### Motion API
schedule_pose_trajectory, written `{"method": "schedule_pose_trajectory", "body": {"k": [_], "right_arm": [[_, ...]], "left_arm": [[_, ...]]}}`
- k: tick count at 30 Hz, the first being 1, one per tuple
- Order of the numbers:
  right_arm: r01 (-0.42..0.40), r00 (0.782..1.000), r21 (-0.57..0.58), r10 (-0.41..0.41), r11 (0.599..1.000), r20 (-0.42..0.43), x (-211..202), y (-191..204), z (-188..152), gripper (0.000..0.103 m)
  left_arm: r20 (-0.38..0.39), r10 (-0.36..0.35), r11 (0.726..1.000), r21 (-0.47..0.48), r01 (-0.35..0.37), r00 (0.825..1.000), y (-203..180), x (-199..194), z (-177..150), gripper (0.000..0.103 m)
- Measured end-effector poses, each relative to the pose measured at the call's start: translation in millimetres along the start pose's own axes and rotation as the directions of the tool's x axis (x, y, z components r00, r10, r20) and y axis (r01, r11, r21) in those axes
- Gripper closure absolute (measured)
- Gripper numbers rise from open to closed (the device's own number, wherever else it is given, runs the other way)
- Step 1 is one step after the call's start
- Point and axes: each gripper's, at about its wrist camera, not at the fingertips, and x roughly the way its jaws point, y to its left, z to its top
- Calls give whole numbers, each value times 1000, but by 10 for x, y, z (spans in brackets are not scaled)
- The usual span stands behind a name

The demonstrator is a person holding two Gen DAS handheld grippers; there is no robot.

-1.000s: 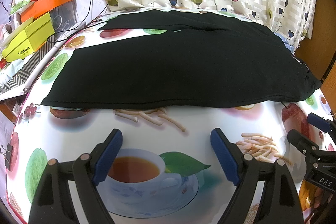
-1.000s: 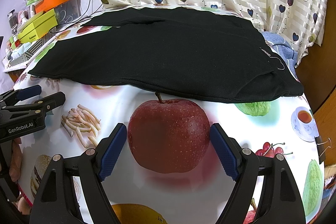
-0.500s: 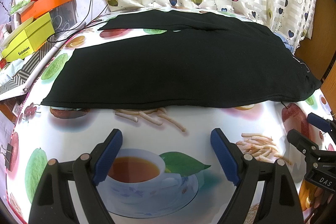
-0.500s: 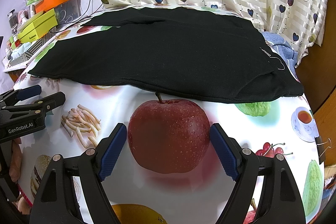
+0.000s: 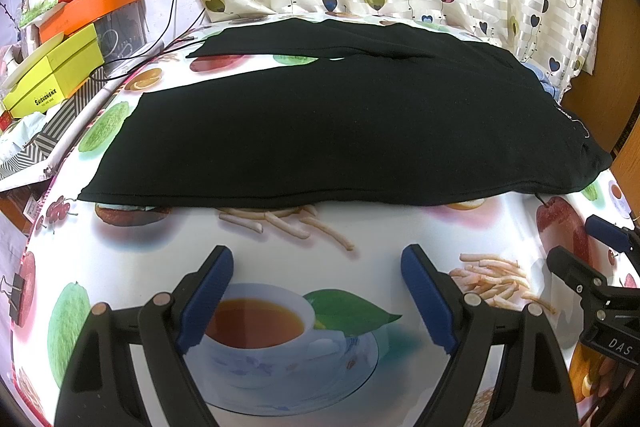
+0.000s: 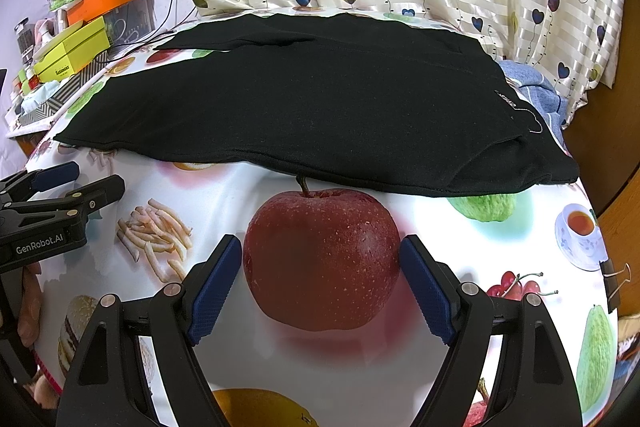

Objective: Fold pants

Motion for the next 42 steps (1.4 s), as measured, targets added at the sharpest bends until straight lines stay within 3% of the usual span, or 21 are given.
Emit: {"method": "schedule_pose_trajectory", "body": {"k": [42], "right_arm": [[-6, 1000, -9, 6, 1000, -13, 25, 23, 19, 22]], "left_arm": [[-13, 0, 1000, 2, 0, 1000, 22, 24, 10, 16]]}}
